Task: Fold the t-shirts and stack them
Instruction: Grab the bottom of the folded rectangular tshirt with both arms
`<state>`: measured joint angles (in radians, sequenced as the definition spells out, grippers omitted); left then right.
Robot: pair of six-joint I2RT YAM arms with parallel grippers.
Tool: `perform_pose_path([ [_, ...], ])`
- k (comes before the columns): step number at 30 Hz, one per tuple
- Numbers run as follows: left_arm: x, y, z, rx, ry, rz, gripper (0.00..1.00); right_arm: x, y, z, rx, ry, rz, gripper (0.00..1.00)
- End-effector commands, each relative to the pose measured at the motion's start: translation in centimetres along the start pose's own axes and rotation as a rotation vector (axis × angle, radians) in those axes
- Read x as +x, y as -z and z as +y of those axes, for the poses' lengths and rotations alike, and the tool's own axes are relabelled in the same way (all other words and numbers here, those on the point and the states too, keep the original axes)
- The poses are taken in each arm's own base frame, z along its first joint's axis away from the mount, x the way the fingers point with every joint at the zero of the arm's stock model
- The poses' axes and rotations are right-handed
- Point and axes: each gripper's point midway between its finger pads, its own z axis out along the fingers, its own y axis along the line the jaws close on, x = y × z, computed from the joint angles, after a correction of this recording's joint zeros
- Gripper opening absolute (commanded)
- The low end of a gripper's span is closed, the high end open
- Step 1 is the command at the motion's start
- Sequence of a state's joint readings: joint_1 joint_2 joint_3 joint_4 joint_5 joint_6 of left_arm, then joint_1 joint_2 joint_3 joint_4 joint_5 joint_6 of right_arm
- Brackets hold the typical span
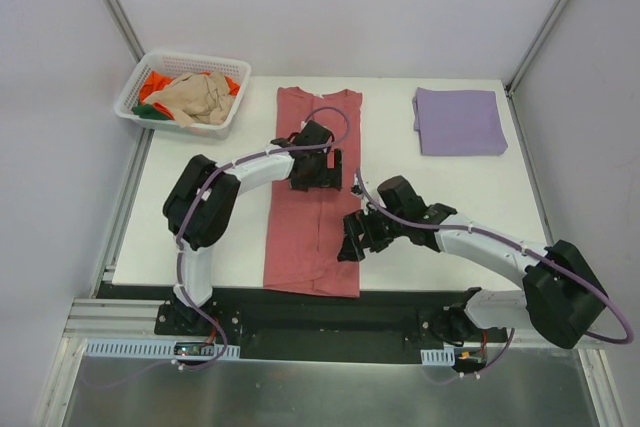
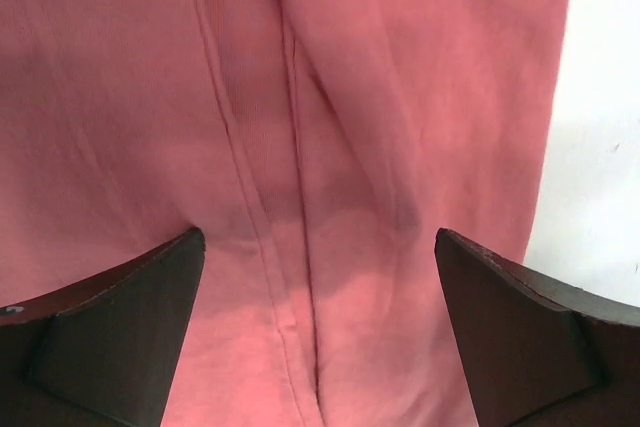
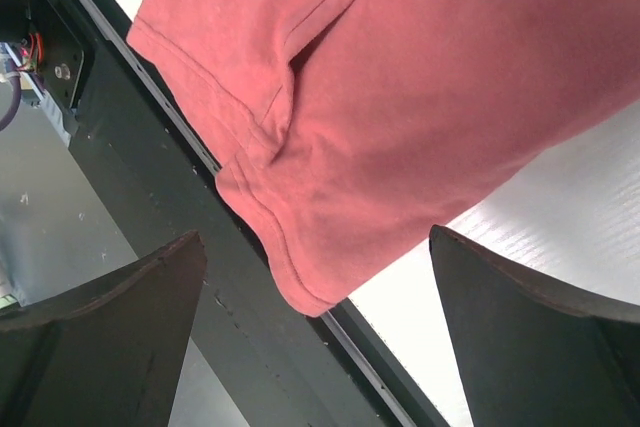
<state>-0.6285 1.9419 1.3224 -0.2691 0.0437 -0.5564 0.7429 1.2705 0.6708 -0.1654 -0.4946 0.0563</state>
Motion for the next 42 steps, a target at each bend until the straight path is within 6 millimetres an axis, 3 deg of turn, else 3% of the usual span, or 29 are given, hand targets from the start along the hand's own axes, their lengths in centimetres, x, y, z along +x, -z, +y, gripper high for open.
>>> perform_pose_path([
  [1, -1.6, -1.2, 1.5, -0.129, -0.046, -0.022, 0.99, -0.9, 0.3, 0.5, -0.027, 0.072, -0.048, 0.96],
  [6, -2.7, -3.2, 1.7, -0.185, -0.064, -0.002, 0.99, -1.8, 0.7, -0.4, 0.017, 0.073, -0.086, 0.96],
  [10, -4.0, -4.3, 3.1, -0.292, -0.083, -0.002, 0.99, -2.3, 1.1, -1.6, 0.043, 0.043, -0.107, 0.96],
  [15, -5.6, -5.4, 1.9, -0.255, -0.074, 0.012, 0.99, -2.7, 1.2, -3.1, 0.055, 0.019, -0.109, 0.96],
  [18, -6.1, -4.8, 0.8, -0.212, -0.07, 0.009, 0.99, -3.1, 1.3, -3.3, 0.061, 0.018, -0.117, 0.96],
  [23, -7.2, -0.7, -1.6, -0.104, -0.097, -0.022, 0.99, -3.4, 2.1, -2.6, 0.138, 0.199, -0.169, 0.96],
  [26, -7.4, 3.4, -2.5, -0.051, -0.106, -0.067, 0.99, -2.7, 2.5, -0.7, 0.151, 0.368, -0.192, 0.96],
  [28, -7.1, 7.1, -2.5, -0.022, -0.11, -0.116, 0.99, -2.2, 2.8, 0.6, 0.12, 0.432, -0.2, 0.96],
  [33, -2.2, 12.7, 1.2, -0.049, -0.051, -0.167, 0.99, 0.0, 2.4, 2.4, 0.053, 0.439, -0.117, 0.96],
  [37, 5.1, 14.0, 6.2, -0.103, 0.079, -0.133, 0.99, 2.1, 1.2, 2.8, 0.074, 0.487, -0.018, 0.96],
  [42, 13.1, 14.5, 8.8, -0.025, 0.184, -0.061, 0.99, 4.3, -0.2, 1.9, 0.147, 0.499, 0.088, 0.98],
])
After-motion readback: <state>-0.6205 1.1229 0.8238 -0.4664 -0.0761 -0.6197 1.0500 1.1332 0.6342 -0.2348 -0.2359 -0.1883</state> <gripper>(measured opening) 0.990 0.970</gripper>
